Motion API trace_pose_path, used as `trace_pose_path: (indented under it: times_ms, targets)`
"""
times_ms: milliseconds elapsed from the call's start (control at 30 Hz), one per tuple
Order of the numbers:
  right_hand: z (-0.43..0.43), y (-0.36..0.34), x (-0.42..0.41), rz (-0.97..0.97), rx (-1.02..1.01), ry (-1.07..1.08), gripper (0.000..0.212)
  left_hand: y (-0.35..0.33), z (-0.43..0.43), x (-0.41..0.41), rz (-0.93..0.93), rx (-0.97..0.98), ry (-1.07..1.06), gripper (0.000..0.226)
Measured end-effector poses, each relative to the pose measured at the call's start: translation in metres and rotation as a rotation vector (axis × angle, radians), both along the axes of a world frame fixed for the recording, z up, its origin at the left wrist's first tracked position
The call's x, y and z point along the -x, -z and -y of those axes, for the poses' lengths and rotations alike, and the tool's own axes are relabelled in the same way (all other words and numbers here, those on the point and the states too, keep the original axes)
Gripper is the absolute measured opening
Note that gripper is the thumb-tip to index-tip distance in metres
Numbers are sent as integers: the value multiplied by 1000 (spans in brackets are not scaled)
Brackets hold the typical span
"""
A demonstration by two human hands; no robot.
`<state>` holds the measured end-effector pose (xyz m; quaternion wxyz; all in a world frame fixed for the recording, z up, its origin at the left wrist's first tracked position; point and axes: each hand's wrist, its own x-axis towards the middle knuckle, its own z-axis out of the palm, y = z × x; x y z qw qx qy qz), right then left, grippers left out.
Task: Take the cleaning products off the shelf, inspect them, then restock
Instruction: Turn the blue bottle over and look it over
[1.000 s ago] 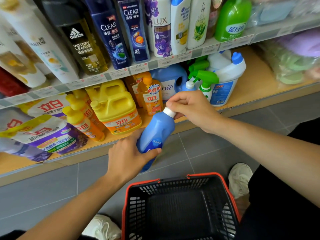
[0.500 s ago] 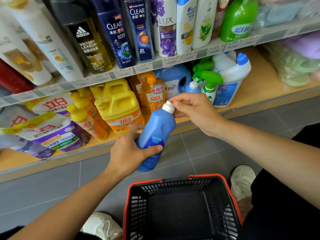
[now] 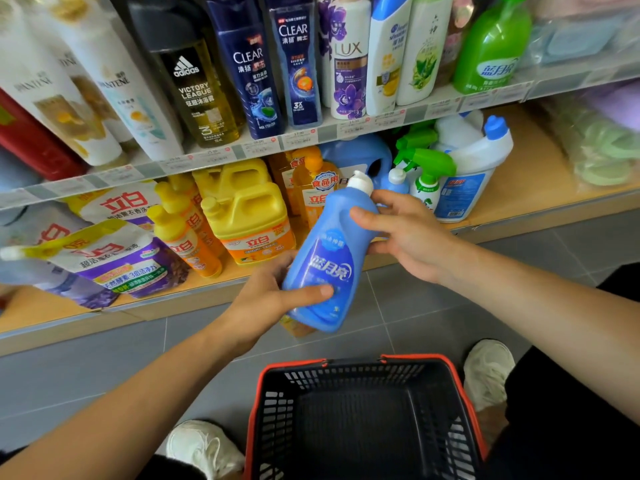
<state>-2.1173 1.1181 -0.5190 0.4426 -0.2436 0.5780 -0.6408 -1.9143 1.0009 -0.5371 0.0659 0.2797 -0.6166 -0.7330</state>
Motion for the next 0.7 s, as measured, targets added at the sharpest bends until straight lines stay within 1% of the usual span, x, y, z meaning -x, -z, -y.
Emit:
trace_pose_path:
  times_ms: [67, 133, 200, 233, 300, 333, 367, 400, 433, 500, 567, 700]
  targets:
    - [0, -4, 6, 23, 37, 46, 18, 4, -2, -1, -2, 28, -31, 60]
    - [0, -4, 10, 54, 57, 44, 22, 5, -2, 1, -18, 14, -152, 71]
    - [1, -3, 12, 68, 28, 75, 30, 3, 2, 3, -52, 46, -283, 80]
    - [1, -2, 14, 33, -19, 118, 37, 0, 6, 2, -64, 104, -329, 79]
    - [0, 1, 15, -157, -166, 238, 55, -7, 13, 0, -69, 287, -371, 67]
    - [-1, 3, 16, -278, -224, 276, 65, -10, 16, -1, -68, 390, -366, 64]
    - [-3, 4, 16, -405, -246, 269, 72, -12, 18, -2, -64, 492, -347, 63]
    - [-4, 4, 13, -535, -241, 212, 76, -14, 20, -2, -60, 583, -327, 63]
    - [-5, 4, 8, -656, -220, 104, 76, -15, 20, -2, -58, 654, -312, 62]
    - [-3, 5, -6, -814, -172, -154, 77, -18, 18, 0, -64, 728, -282, 61]
    - [0, 10, -19, -845, -113, -281, 76, -21, 14, 3, -86, 754, -221, 61]
    - [-1, 17, -30, -748, -29, -288, 60, -25, 4, 3, -158, 774, -86, 59]
